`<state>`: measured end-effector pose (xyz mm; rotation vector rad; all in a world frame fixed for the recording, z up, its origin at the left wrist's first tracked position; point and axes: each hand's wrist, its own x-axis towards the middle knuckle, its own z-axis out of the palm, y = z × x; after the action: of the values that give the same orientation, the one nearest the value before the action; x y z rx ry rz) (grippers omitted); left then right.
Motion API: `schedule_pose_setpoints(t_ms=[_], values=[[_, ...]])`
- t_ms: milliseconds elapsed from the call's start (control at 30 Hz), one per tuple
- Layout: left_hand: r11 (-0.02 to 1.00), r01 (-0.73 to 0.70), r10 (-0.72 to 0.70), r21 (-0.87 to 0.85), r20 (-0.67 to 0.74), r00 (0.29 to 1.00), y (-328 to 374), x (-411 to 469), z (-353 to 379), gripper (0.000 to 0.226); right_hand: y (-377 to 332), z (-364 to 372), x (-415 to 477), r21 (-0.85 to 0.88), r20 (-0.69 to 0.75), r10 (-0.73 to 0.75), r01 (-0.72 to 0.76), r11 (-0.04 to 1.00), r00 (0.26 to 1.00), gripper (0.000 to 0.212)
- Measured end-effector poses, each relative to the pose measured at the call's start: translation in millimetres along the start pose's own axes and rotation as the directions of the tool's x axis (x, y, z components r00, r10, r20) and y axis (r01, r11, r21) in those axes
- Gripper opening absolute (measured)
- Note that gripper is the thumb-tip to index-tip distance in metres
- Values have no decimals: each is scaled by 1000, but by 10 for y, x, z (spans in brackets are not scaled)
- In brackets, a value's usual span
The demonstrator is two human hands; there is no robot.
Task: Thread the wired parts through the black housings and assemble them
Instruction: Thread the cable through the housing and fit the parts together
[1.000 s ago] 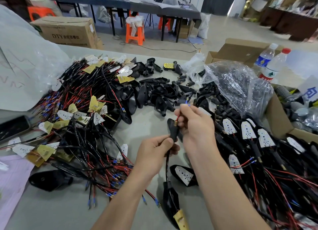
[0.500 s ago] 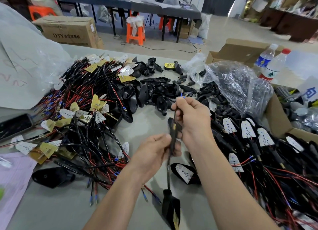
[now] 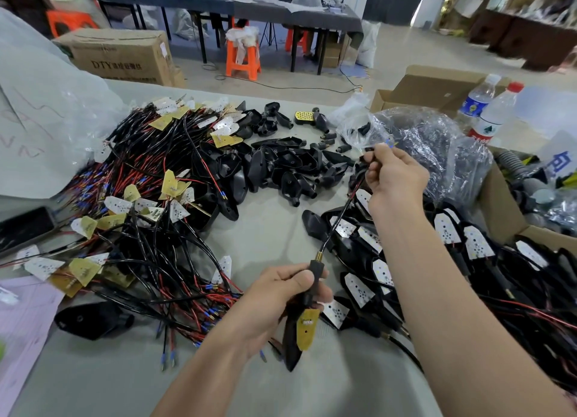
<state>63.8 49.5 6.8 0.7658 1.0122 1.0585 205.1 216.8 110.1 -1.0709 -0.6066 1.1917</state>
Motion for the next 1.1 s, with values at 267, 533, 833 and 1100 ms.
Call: schedule_pose_setpoints(t_ms=[267, 533, 833, 1100], values=[[961, -19, -13, -275, -114, 993, 25, -23, -14, 29, 483, -379, -369, -479, 375, 240, -34, 877, 896, 14], [987, -12, -24, -159, -221, 975, 24, -26, -84, 31, 797, -566, -779, -531, 604, 413, -42, 846, 681, 9], [918, -130, 225, 376, -223, 948, 3, -221, -171, 58, 789, -585, -733, -406, 526, 332, -113, 907, 783, 9], [772, -107, 330, 626, -253, 909, 22, -245, -83, 55, 772, -635, -752, -402, 538, 293, -64, 913, 790, 12]])
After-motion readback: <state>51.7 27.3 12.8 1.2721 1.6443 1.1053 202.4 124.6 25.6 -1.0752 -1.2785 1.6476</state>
